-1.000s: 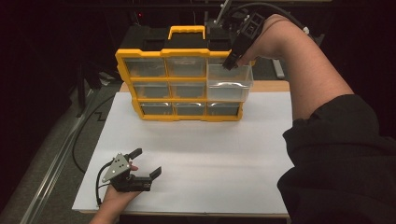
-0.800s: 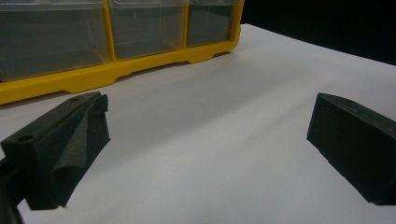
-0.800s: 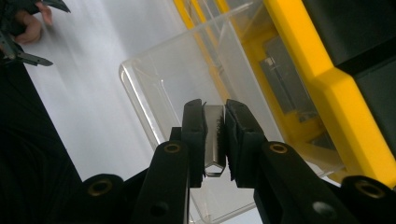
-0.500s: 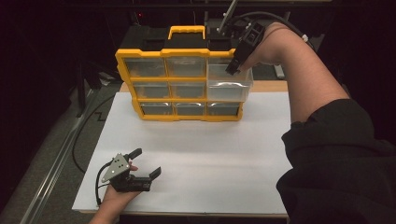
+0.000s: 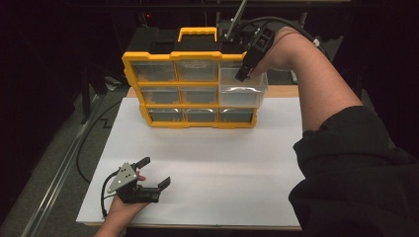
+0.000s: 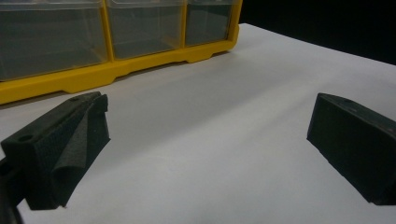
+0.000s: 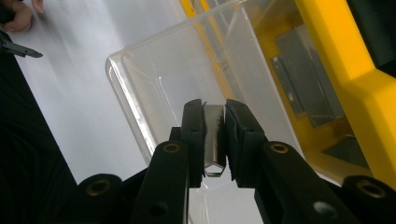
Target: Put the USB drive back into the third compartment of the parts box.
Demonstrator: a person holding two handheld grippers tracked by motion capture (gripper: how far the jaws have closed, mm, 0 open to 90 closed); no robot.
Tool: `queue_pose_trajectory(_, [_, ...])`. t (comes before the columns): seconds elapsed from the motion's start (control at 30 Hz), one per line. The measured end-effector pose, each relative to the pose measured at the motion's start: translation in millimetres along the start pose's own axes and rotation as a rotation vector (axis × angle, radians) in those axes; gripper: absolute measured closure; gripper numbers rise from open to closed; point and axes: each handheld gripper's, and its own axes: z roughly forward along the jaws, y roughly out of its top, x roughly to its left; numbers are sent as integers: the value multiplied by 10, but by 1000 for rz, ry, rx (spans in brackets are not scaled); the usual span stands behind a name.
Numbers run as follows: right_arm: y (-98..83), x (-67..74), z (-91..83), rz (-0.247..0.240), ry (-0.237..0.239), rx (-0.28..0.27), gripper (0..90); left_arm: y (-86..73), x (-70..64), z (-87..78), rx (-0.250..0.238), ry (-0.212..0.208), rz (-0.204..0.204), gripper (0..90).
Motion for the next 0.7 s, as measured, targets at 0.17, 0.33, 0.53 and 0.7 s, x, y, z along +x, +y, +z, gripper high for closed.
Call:
queue_pose_trajectory(0.17, [16,11,-13,-3,-6,-15,795,4,2,-7,-6,3,0,1])
queue_pose_trajectory(0.33, [11,-1,-34,4,-1,-24,780,5,5,-10,-5,3,2,1])
queue_pose_trajectory(0.53, [-34,-1,-141,40,-24,-88,390,4,8,-13,-6,6,0,1])
queue_pose_trajectory(0.7, [-151,26,-250,60,-25,-91,306,1,6,-9,-4,6,1,1])
